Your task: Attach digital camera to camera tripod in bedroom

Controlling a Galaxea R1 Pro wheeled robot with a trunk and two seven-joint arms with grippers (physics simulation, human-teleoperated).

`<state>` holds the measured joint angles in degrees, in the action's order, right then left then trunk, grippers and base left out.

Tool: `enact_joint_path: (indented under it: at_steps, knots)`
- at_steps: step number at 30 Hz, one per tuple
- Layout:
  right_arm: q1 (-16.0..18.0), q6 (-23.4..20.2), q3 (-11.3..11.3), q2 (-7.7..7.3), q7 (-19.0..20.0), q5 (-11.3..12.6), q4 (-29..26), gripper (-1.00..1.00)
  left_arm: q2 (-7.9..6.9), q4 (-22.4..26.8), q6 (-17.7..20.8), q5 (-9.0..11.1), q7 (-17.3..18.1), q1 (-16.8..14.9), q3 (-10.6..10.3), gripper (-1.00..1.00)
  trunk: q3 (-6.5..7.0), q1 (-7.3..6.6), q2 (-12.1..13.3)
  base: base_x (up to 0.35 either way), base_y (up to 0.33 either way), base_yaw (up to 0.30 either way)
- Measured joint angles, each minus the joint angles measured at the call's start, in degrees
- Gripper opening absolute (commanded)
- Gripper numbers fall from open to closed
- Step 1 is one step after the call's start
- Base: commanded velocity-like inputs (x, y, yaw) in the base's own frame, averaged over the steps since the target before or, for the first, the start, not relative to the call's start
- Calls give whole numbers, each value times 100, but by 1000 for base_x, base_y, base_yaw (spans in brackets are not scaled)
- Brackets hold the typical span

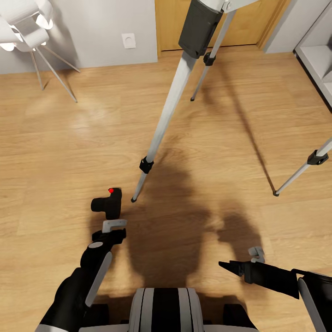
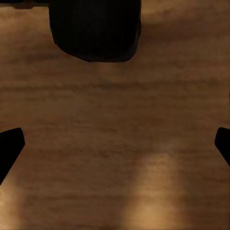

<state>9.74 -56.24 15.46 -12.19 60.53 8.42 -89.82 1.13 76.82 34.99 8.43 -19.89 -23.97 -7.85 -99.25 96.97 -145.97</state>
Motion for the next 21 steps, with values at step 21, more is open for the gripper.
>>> enact_joint_path:
  at_steps: [21]
  knots:
    - [0,75,-3,7,8,10,0,100,14,-505,-48,-393,7,-656,22,100,0,0,0,0,0,0]
